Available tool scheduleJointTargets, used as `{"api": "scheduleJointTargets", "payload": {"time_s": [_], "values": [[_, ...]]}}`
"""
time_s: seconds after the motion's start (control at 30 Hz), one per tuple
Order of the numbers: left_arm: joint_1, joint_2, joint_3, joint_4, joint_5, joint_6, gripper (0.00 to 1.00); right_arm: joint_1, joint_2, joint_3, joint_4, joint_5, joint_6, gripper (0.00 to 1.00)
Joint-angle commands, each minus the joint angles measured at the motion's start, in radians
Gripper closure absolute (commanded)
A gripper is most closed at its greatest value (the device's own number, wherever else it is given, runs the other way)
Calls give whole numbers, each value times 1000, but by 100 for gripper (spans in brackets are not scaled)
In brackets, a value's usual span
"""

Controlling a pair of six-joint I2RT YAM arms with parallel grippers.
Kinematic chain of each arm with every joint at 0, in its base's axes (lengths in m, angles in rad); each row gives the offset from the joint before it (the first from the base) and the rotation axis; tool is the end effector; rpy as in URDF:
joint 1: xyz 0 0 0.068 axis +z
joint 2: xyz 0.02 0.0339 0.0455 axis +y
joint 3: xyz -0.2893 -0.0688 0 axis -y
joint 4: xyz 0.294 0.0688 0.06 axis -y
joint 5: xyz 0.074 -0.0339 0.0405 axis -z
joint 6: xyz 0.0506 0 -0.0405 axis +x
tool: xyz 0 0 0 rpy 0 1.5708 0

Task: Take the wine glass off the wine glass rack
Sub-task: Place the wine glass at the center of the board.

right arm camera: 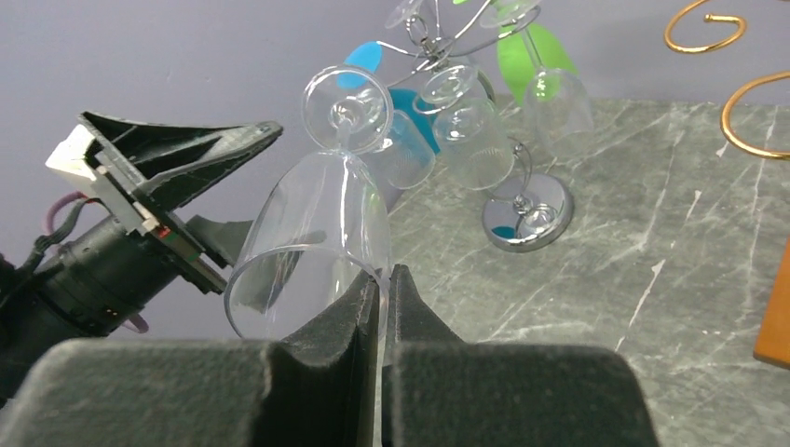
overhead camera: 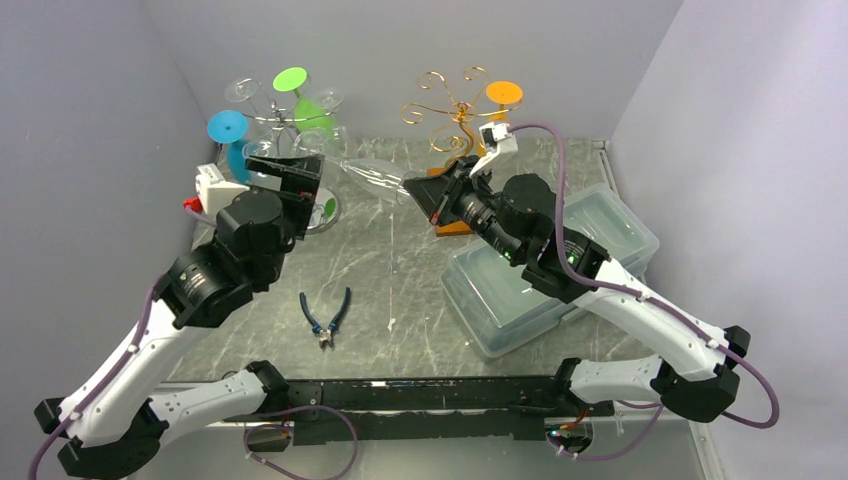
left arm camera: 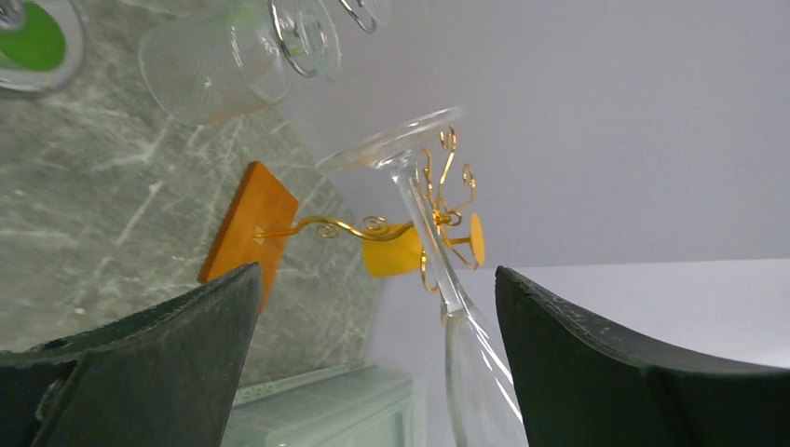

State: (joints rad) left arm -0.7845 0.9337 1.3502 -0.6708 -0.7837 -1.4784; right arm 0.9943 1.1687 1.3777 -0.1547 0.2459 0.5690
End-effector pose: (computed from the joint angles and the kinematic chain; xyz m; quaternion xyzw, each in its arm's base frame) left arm 0.1659 -0.1152 0.4922 -0.4683 0.6081 -0.3832 0.5139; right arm 0.1765 0.2489 0.5061 -0.0570 0.6859 0.4477 0.5708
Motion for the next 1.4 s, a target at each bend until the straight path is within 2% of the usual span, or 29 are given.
{"api": "scheduleJointTargets", "payload": {"time_s": [0.0, 0.3, 0.53, 0.67, 0.83, 1.37], "values": [[-4, -32, 43, -66, -52, 193, 1, 3, 18, 96, -110, 2, 18, 100], [-4, -56, 88, -8, 33, 720, 1, 3, 122, 336, -575, -25, 5, 100], [-3, -61, 114, -15, 182, 996, 0, 3, 207, 456, -852, -44, -21, 100], [-3, -64, 113, -31, 259, 1069, 0, 5, 280, 490, -976, -54, -38, 100], [-4, -56, 128, -80, 276, 1096, 1, 18, 364, 475, -1062, -53, -56, 100], [-4, -165, 1, -24, 194, 1104, 1, 43, 529, 469, -1126, -4, -85, 100]]}}
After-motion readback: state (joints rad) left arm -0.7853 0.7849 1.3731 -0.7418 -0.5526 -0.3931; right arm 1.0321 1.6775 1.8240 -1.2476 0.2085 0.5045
